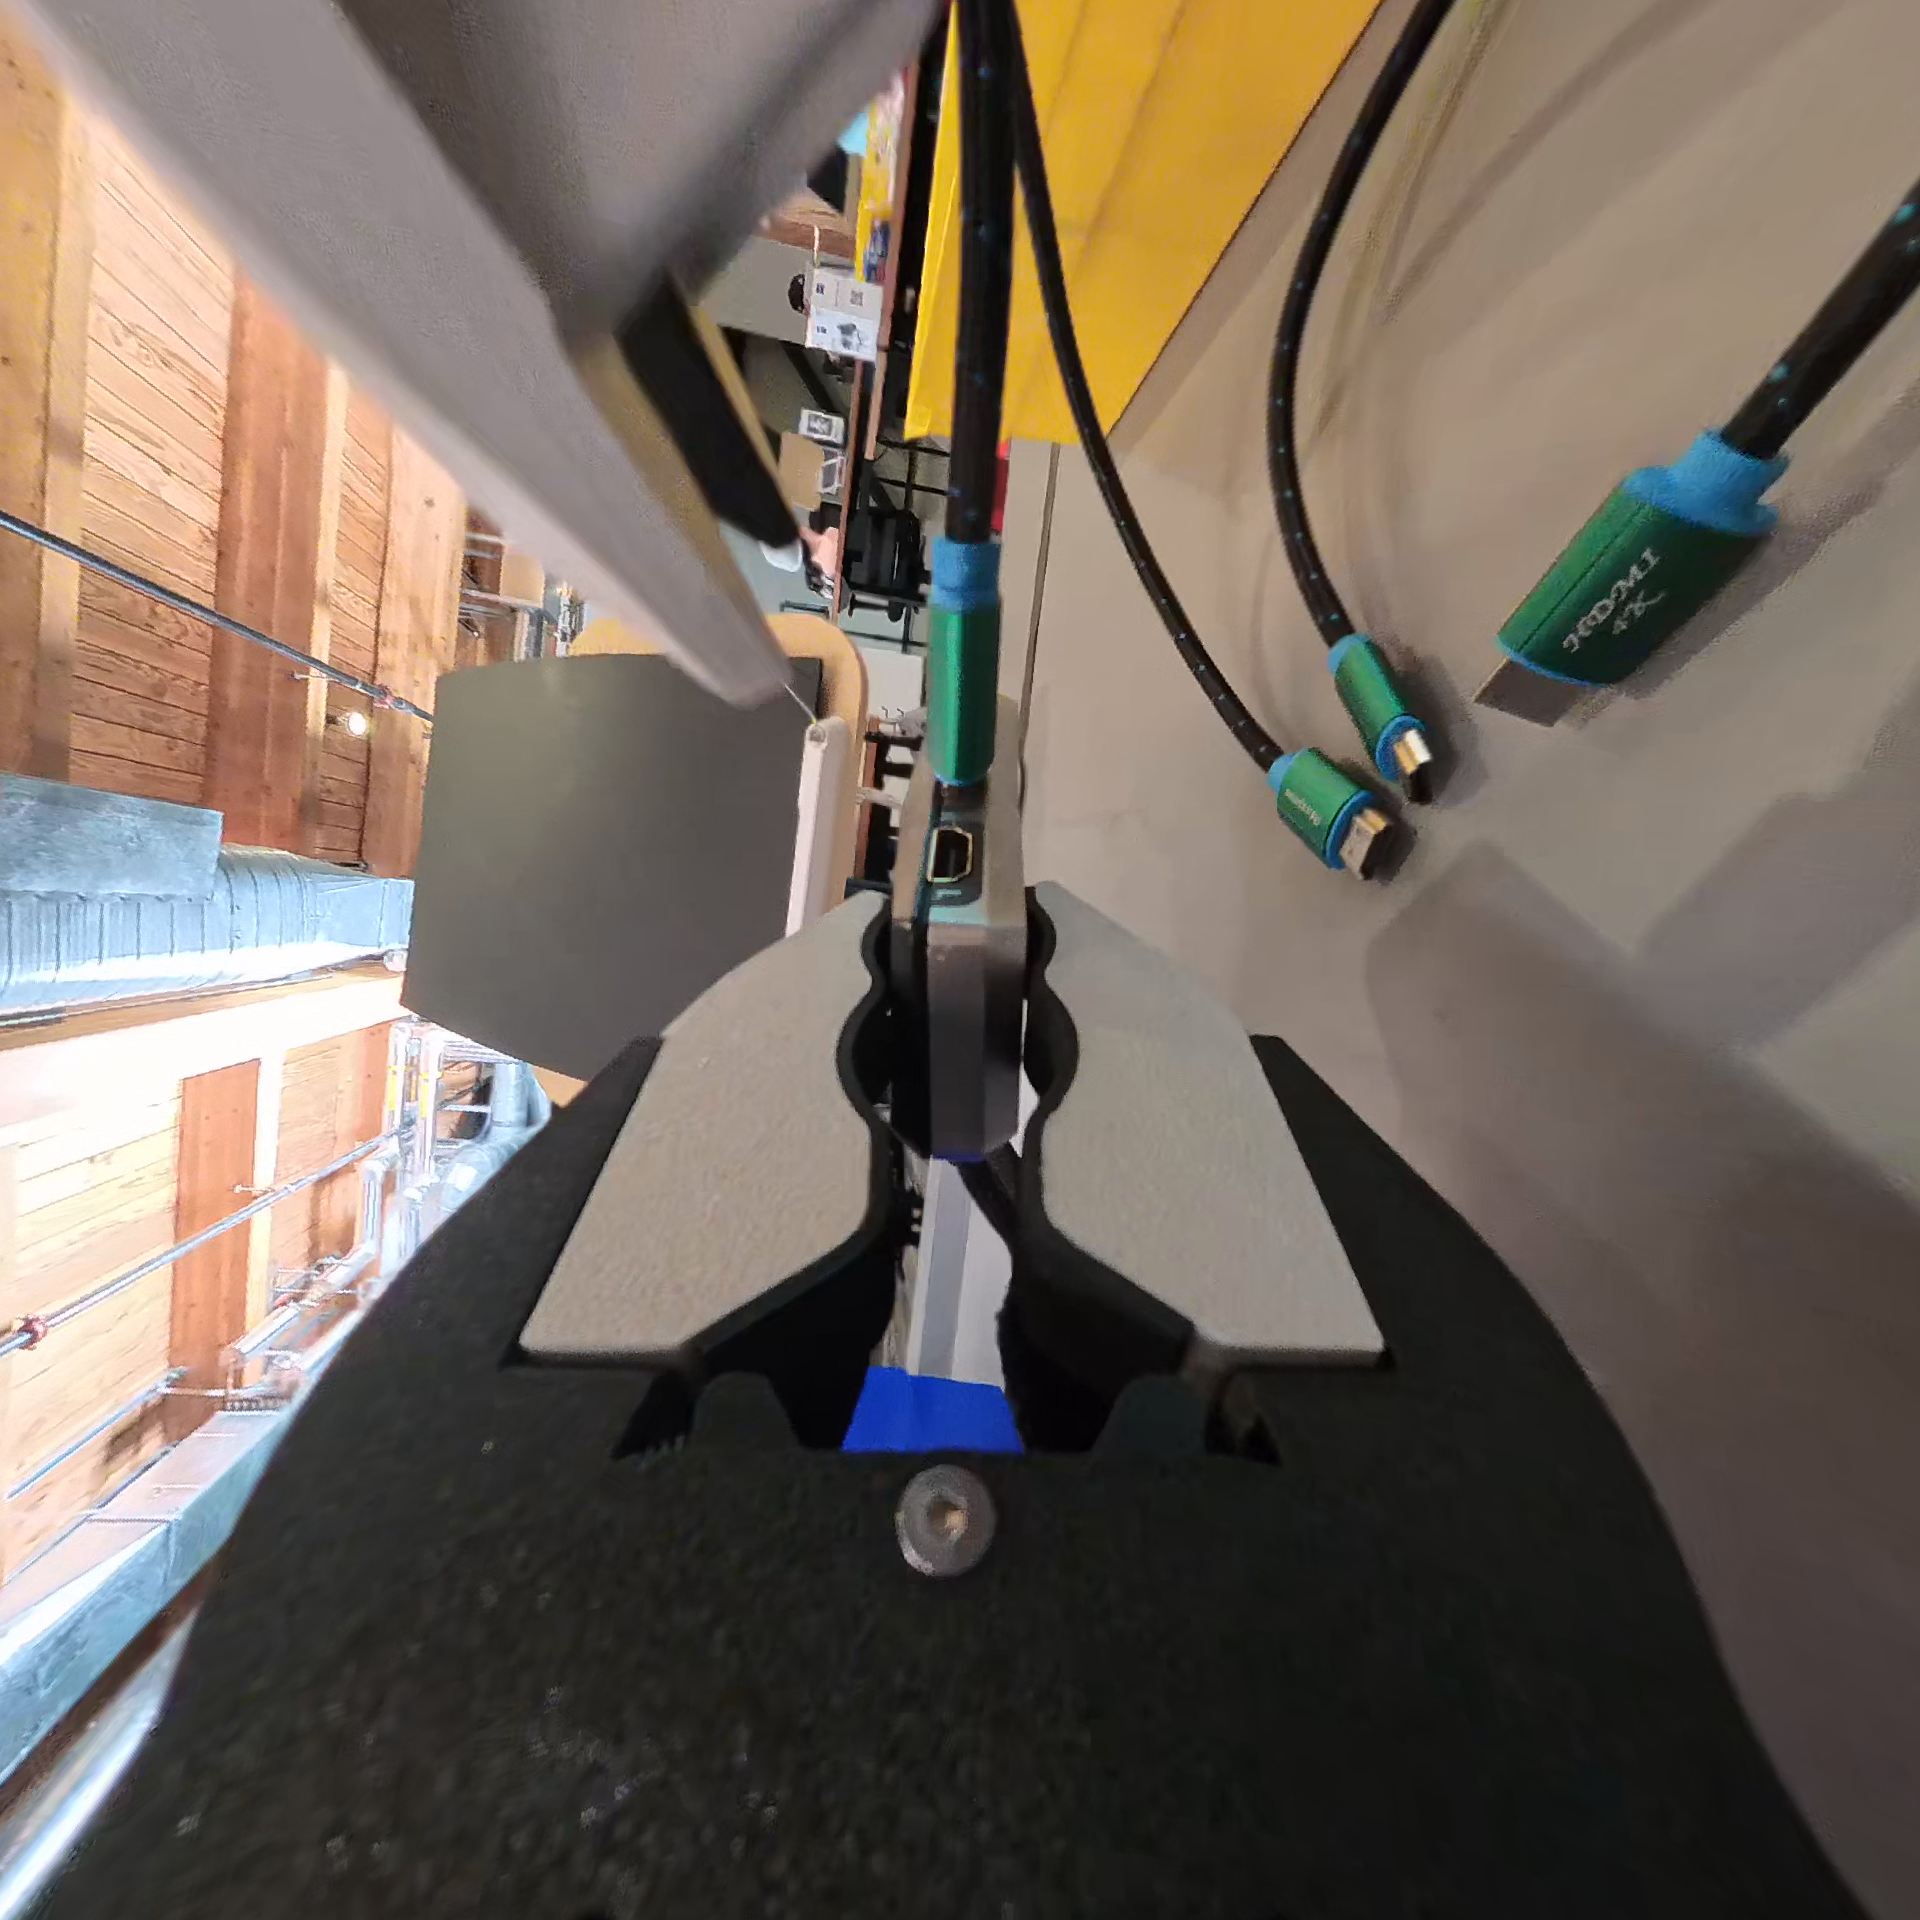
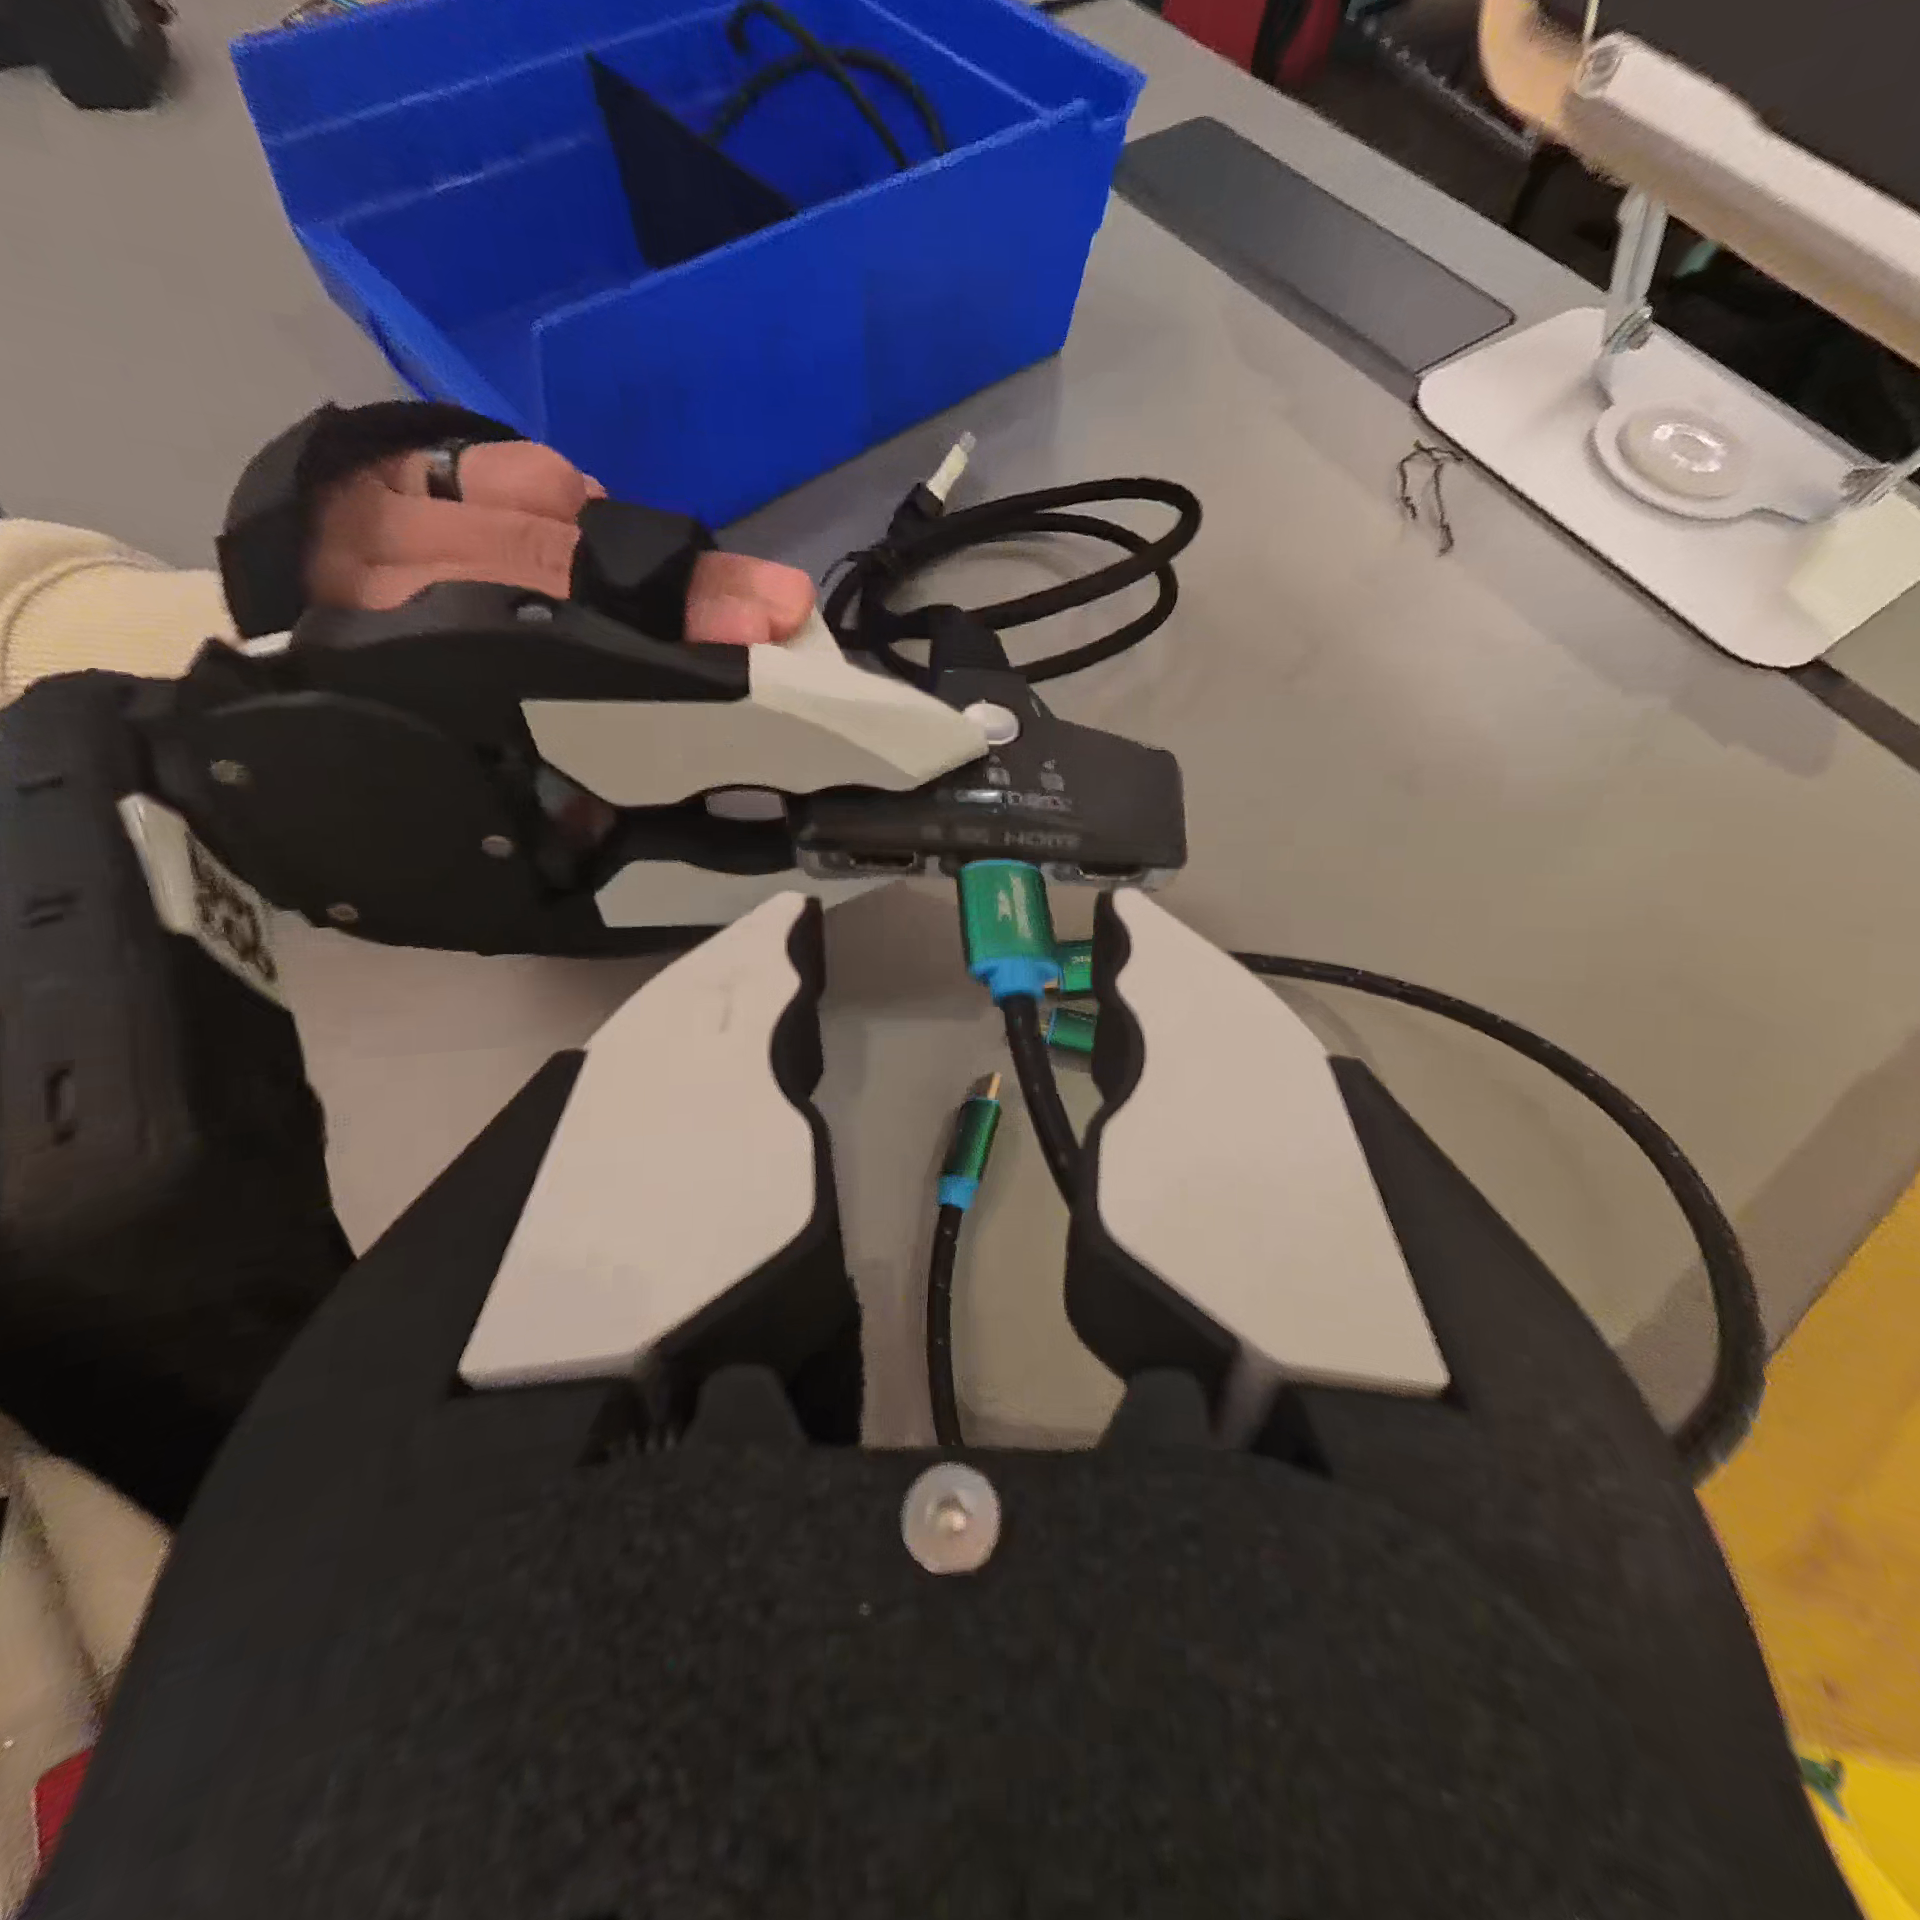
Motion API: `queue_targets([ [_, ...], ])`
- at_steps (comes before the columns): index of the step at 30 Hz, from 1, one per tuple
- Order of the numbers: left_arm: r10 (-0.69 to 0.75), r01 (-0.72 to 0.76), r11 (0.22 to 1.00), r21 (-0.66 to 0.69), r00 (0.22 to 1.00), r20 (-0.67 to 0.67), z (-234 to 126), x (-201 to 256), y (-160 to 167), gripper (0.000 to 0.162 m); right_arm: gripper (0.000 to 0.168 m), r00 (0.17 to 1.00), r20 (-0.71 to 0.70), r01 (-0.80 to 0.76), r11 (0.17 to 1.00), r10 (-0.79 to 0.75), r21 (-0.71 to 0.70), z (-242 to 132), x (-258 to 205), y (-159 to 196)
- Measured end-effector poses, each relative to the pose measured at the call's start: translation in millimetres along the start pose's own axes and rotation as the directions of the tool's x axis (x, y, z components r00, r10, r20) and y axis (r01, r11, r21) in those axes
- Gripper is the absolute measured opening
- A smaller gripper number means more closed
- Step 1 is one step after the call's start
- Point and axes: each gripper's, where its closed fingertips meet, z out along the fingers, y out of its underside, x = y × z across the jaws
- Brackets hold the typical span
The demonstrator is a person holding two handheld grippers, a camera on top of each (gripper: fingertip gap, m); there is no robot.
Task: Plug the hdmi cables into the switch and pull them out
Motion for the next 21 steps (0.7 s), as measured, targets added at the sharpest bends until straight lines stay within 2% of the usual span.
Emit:
queue_targets([
  [3,0.026,-0.026,1.000,0.009,1.000,0.009,-1.3,2.6,-2.3,0.021,0.048,0.998,-0.057,0.010,0.988,-0.019,-0.156,13.8,10.1,12.1],
  [7,0.013,-0.014,1.000,0.015,1.000,0.019,-2.9,-0.1,-3.5,0.021,0.041,1.000,-0.030,-0.007,0.966,-0.001,-0.257,24.2,11.8,25.3],
  [10,-0.016,0.016,1.000,0.011,1.000,0.014,-1.9,-2.7,-1.9,0.020,0.021,1.000,-0.014,0.021,0.977,-0.025,-0.210,26.3,8.9,21.1],
  [14,-0.085,0.086,0.995,0.040,0.996,-0.026,-2.3,-5.1,-3.8,0.021,0.021,0.997,-0.021,0.070,0.986,-0.074,-0.151,22.0,8.6,15.8],
  [21,-0.053,0.054,0.998,0.023,0.998,-0.042,-1.0,2.1,-12.4,0.021,0.021,0.998,-0.002,0.058,0.988,-0.059,-0.144,15.6,9.8,26.1],
])
